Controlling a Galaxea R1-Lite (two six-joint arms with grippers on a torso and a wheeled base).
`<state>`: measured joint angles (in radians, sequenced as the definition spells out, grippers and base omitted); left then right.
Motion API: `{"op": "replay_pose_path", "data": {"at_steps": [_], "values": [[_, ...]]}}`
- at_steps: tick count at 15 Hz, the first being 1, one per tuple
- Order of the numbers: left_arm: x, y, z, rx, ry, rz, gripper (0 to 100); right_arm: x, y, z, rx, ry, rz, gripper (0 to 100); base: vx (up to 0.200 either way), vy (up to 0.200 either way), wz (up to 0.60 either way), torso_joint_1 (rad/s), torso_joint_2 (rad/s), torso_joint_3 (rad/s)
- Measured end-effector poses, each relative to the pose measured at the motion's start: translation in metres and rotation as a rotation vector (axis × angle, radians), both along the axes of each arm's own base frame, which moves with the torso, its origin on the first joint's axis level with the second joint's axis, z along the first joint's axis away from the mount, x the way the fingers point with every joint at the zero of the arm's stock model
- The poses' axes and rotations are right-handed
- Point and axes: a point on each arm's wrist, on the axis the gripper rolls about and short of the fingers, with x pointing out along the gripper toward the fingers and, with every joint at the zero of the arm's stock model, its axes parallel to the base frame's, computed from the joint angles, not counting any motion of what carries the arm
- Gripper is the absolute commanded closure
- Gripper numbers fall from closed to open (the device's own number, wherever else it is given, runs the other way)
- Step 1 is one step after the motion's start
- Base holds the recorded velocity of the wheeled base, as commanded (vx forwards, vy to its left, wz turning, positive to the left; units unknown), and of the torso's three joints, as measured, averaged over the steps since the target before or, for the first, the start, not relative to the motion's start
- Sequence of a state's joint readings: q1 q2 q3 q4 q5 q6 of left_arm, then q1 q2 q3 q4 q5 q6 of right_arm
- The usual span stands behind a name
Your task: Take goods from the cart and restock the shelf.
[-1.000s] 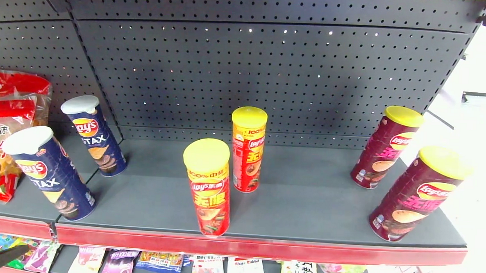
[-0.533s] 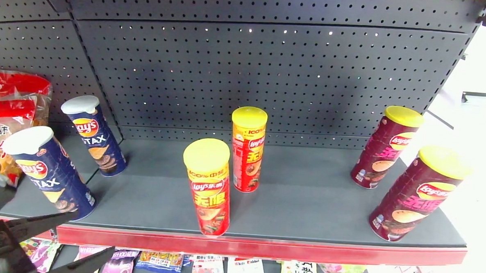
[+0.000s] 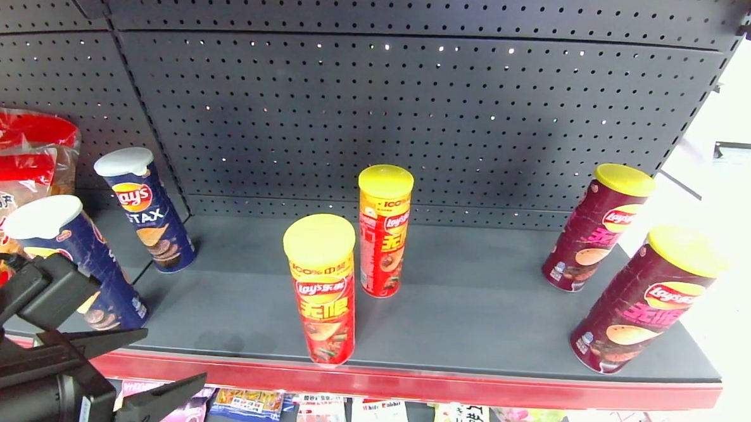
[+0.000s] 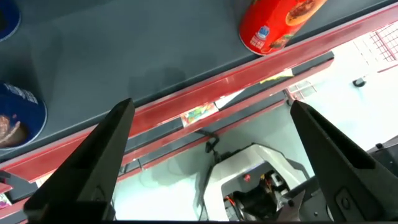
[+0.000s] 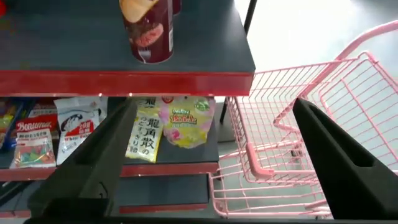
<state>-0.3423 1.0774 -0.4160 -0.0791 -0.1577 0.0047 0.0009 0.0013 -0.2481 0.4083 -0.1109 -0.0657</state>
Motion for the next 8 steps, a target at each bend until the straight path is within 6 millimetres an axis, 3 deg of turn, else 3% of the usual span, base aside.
{"op": "replay_pose_path", "data": {"at_steps": [8], "values": [[0.0006,0.0002,0.0011,-0.003,-0.004,0.002,0,0.0044,0.0001,-0.0086,0.075,0.007,-0.007,0,0.0,0.0,0.0,0.0,0.0,0.0]]}}
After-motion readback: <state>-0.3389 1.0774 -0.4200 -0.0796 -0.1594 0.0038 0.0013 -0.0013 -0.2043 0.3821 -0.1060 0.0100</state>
